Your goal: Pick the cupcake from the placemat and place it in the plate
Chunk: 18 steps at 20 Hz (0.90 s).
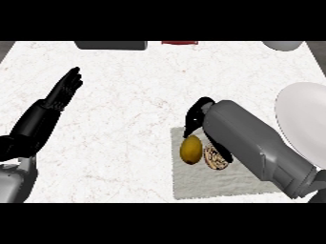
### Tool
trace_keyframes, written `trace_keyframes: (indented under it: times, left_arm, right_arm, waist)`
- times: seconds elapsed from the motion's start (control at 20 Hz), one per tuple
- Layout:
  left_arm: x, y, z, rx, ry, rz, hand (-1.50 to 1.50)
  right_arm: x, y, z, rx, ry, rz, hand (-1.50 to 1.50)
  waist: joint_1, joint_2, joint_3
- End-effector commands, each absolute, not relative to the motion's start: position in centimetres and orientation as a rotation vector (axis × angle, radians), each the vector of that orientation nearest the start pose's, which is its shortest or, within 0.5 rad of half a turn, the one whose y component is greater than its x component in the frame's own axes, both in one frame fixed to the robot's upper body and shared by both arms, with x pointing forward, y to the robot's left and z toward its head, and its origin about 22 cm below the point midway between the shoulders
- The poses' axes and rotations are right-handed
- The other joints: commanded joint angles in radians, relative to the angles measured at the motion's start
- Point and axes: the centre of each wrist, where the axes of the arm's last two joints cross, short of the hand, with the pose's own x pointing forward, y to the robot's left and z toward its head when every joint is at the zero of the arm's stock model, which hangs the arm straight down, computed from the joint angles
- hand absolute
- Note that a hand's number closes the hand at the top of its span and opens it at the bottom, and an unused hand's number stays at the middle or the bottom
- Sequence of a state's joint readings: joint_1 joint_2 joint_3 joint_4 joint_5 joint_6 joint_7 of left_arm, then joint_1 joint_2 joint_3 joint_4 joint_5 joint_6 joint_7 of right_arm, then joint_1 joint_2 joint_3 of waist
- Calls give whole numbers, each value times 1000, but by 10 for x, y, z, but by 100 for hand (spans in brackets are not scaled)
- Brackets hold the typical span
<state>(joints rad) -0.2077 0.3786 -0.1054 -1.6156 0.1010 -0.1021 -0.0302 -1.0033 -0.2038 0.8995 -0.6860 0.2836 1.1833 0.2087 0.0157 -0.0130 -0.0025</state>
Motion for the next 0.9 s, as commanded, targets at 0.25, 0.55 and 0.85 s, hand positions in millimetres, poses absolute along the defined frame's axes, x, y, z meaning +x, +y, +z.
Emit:
trace_keyframes:
  times: [0.25, 0.55, 0.85]
  left_arm:
    - [289, 273, 87, 21, -1780, -457, 0]
    - [285, 264, 77, 26, -1790, -448, 0]
    - [278, 261, 85, 10, -1791, -460, 0]
  right_arm:
    - [365, -97, 9, 194, 92, 2190, -150]
    - [351, -110, -5, 184, 65, 2203, -150]
    - [331, -111, 0, 281, -72, 2269, 150]
  waist:
    - [-11, 17, 3]
    - [-5, 20, 3]
    - [0, 16, 4]
